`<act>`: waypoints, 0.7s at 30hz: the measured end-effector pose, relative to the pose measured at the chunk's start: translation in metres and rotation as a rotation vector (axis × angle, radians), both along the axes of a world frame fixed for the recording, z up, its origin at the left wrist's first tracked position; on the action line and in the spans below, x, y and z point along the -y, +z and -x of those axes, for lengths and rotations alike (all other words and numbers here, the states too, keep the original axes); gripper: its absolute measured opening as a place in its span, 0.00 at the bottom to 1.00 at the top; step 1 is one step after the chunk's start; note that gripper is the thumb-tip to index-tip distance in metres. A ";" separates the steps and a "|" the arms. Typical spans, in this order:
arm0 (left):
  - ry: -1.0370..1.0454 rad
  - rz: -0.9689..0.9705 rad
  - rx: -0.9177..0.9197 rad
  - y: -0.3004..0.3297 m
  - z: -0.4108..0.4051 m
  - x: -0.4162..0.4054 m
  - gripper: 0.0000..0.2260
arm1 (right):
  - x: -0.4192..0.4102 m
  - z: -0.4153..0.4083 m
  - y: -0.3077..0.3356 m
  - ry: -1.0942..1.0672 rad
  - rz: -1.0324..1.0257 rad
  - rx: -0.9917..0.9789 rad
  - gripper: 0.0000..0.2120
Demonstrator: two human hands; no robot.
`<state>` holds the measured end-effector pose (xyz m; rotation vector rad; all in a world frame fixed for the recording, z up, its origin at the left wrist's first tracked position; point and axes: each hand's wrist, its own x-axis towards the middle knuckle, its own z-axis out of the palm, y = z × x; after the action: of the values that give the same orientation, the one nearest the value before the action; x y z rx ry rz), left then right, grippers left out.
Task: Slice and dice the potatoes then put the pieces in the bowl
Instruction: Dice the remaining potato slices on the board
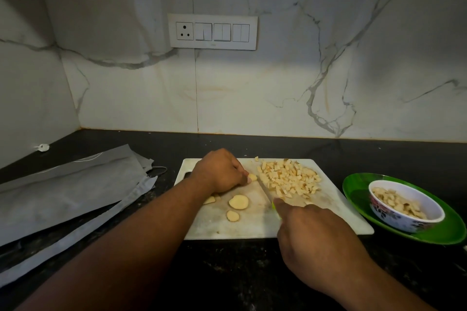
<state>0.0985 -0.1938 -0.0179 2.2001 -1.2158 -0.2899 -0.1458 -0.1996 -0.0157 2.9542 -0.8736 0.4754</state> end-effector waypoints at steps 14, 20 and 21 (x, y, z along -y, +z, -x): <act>-0.009 -0.003 0.003 -0.005 -0.007 0.002 0.06 | 0.013 -0.029 -0.005 -0.015 -0.036 0.024 0.29; -0.016 -0.010 0.028 -0.002 -0.003 0.000 0.08 | -0.009 0.001 -0.005 -0.015 -0.037 -0.031 0.29; -0.031 -0.014 0.036 -0.001 -0.003 -0.002 0.07 | -0.013 0.005 -0.002 -0.034 -0.042 -0.036 0.29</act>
<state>0.1017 -0.1919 -0.0189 2.2085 -1.2718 -0.2735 -0.1503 -0.1870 -0.0175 2.9700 -0.9398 0.4068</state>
